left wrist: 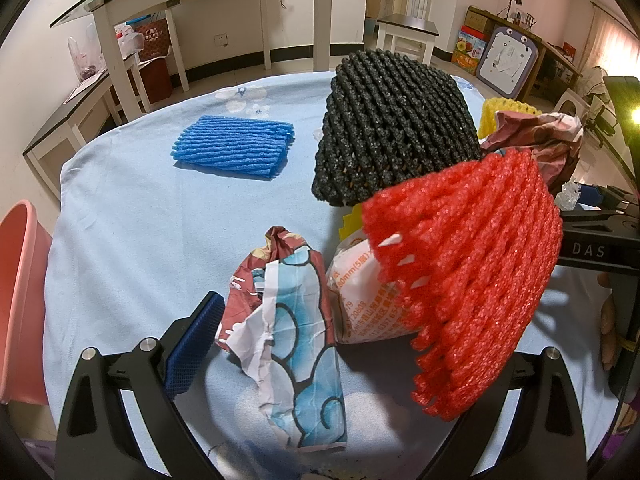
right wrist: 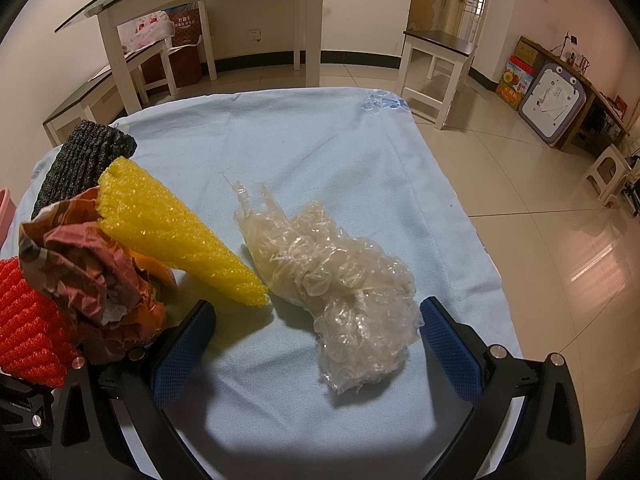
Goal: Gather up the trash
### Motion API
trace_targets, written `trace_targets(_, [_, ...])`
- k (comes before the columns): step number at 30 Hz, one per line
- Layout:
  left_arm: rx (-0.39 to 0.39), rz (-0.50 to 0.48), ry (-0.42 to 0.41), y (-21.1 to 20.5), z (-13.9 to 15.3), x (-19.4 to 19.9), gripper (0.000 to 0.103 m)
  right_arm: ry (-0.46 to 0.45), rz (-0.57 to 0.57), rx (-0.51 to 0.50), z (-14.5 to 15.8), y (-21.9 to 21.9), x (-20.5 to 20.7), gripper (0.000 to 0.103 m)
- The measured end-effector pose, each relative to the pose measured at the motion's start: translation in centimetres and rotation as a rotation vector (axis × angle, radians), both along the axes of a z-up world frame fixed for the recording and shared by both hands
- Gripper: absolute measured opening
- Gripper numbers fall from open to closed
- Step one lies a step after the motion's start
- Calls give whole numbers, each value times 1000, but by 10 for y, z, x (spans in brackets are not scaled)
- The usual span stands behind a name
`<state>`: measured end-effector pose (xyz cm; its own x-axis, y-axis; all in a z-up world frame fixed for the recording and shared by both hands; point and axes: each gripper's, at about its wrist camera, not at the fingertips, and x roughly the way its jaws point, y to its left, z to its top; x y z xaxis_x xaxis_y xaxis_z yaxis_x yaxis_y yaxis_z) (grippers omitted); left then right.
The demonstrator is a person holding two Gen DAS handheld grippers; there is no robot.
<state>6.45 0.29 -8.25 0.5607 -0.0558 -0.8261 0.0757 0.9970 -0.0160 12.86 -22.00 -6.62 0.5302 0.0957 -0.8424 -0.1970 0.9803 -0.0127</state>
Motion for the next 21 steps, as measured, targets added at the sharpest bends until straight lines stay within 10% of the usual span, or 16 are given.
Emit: trace_targets(21, [0, 0, -1, 1, 0, -1, 97, 0, 0, 0, 0, 0, 0, 100])
